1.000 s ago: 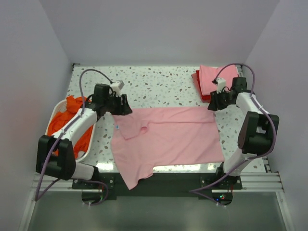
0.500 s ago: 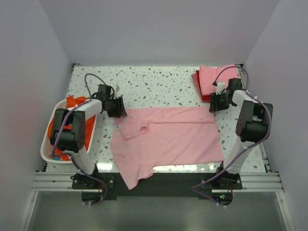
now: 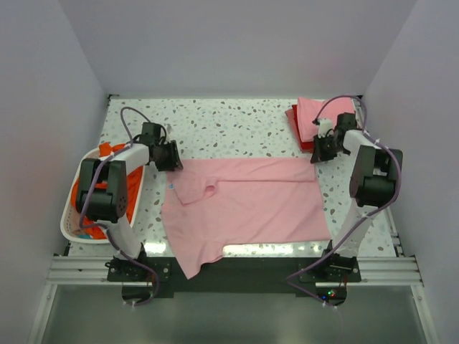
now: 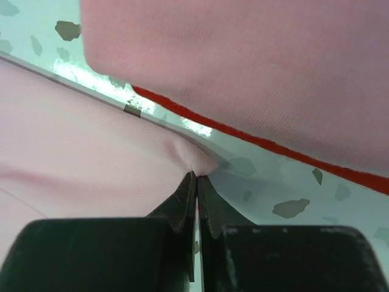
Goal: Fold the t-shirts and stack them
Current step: Fold the tshirt
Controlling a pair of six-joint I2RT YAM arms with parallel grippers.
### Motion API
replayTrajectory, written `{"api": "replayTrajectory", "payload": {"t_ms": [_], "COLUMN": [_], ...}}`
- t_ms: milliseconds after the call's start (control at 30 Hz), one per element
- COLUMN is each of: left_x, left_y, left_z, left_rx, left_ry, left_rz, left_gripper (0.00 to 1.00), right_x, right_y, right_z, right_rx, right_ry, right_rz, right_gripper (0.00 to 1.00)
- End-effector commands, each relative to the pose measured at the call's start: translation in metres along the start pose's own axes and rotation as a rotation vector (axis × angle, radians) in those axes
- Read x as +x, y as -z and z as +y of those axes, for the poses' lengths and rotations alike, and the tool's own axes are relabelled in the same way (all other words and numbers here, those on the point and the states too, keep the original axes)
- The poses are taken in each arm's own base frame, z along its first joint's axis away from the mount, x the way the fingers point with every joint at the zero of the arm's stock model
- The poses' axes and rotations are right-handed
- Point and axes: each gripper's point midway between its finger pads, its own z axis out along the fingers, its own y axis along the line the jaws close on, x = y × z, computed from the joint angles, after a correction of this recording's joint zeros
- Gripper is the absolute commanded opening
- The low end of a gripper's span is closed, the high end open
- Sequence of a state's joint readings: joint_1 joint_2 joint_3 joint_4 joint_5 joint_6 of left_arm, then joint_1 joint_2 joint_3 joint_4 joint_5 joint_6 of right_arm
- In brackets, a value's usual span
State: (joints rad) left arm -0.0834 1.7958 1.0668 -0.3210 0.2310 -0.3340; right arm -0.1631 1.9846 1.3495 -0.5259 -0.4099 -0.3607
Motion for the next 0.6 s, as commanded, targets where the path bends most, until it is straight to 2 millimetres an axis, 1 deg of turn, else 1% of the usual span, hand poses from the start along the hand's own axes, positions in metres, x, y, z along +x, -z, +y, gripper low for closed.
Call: {"api": "replayTrajectory", "payload": {"t_ms": [0,33,67,100,167,200,267,367,500,533,567], "left_x": [-0.006,-0.006,-0.006,-0.007,-0.007,-0.008,-0.011,-0.018,-0.028,-0.030,-0.035], "left_y": [-0.005,-0.005,-0.005,-0.005,-0.005,-0.005,-0.004,-0.004,-0.006,-0.008,-0.008], "left_z": [0.010,0.010,0.009,0.009,0.009,0.009,0.007,0.003,-0.001,0.000,-0.001], "left_rx": [-0.036,-0.031,-0.029,-0.028,-0.024,-0.022,-0.015,-0.004,0.007,0.007,0.009], "left_ry": [0.015,0.015,0.012,0.011,0.010,0.009,0.010,0.009,0.008,0.008,0.008], "left_rz": [0.003,0.009,0.008,0.005,0.006,0.003,-0.004,-0.020,-0.032,-0.030,-0.039], "left_gripper": [0.45,0.45,0.44,0.44,0.44,0.44,0.44,0.44,0.44,0.44,0.43], "right_x": [-0.040,-0.045,-0.053,-0.059,-0.065,-0.073,-0.079,-0.090,-0.105,-0.111,-0.114], "right_y": [0.032,0.037,0.048,0.052,0.061,0.069,0.074,0.078,0.076,0.075,0.076], "right_z": [0.003,0.003,0.004,0.003,0.004,0.004,0.005,0.006,0.003,0.001,0.000], "right_rx": [0.048,0.057,0.072,0.085,0.101,0.117,0.121,0.125,0.138,0.144,0.148], "right_ry": [0.065,0.073,0.083,0.095,0.104,0.118,0.125,0.133,0.135,0.139,0.133], "right_rz": [-0.141,-0.161,-0.194,-0.221,-0.254,-0.289,-0.310,-0.331,-0.346,-0.353,-0.358], "right_gripper": [0.00,0.00,0.00,0.00,0.00,0.00,0.00,0.00,0.00,0.00,0.00]}}
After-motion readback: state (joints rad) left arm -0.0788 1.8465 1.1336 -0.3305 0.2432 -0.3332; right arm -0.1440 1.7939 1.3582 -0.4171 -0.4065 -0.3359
